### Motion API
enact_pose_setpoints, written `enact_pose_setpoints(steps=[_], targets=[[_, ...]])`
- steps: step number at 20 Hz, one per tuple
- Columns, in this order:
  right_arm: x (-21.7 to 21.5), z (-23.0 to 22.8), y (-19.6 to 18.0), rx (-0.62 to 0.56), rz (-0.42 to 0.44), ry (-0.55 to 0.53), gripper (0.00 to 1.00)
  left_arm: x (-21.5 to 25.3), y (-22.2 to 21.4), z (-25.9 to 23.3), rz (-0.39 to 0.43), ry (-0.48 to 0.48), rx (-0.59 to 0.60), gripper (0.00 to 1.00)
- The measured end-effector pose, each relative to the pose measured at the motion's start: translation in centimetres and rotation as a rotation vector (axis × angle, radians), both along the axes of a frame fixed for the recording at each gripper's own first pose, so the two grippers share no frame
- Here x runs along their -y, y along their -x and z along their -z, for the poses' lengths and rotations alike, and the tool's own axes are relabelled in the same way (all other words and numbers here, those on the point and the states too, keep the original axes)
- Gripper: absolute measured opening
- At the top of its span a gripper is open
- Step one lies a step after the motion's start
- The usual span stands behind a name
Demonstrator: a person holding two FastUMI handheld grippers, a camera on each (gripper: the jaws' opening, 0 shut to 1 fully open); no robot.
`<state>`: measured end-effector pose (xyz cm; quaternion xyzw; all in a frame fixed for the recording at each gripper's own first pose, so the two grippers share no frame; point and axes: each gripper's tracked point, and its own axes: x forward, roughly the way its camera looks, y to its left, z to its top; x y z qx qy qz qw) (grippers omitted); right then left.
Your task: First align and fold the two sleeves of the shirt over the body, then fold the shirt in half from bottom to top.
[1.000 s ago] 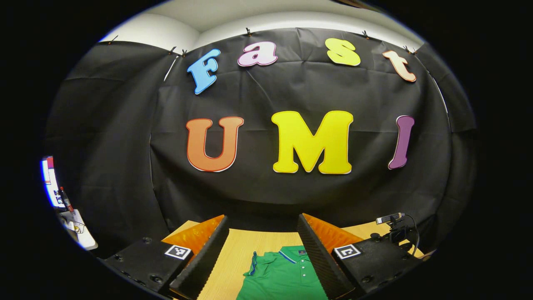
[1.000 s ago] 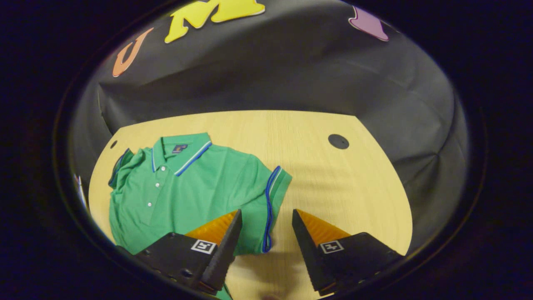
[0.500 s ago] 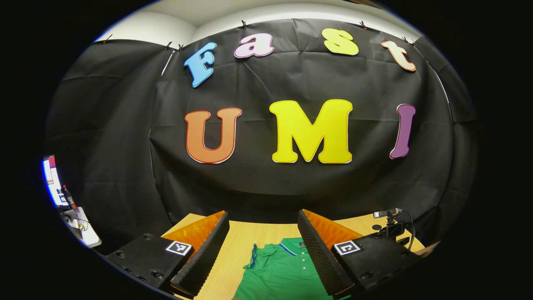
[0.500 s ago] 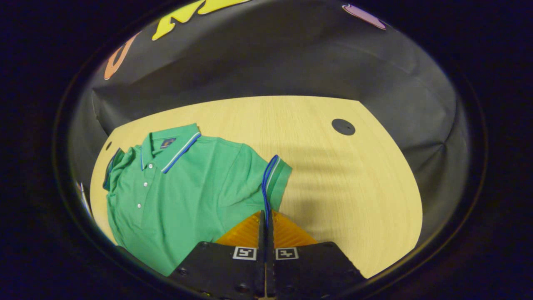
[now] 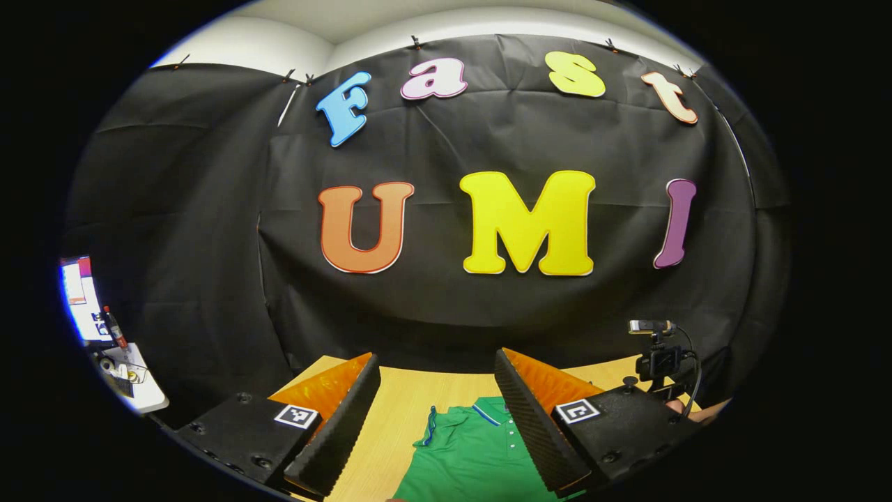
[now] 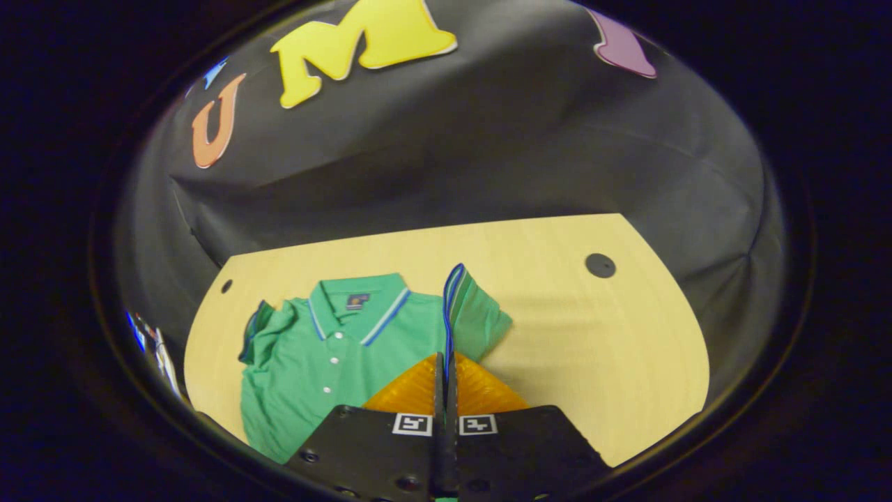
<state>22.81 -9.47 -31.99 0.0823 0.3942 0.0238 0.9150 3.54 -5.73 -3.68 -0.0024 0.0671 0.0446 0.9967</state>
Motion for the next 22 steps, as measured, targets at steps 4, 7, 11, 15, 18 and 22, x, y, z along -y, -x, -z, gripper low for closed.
enact_pose_setpoints(steps=[4, 7, 11, 15, 18, 22], targets=[[-6.2, -0.8, -0.4, -0.002, -0.05, -0.048, 0.0, -2.5, 1.2, -0.3, -0.048, -0.017, 0.001, 1.0], [-10.4, -3.3, -0.1, 0.043, -0.1, -0.148, 0.22, -4.2, 1.9, 0.3, -0.081, -0.008, -0.017, 1.0], [-10.0, -6.8, 0.5, 0.161, -0.099, -0.075, 0.96, -5.2, 2.6, 1.3, -0.084, 0.031, -0.043, 1.0], [-8.5, -10.0, 2.9, 0.237, -0.072, -0.008, 0.96, -5.4, 2.1, 2.8, -0.043, 0.002, -0.077, 1.0], [-7.5, -13.1, 5.5, 0.299, -0.081, 0.035, 0.96, -4.4, 1.1, 4.4, 0.028, 0.043, -0.109, 1.0], [-5.8, -17.1, 9.9, 0.393, -0.057, 0.08, 0.96, -3.1, -0.6, 6.0, 0.112, 0.061, -0.144, 1.0]])
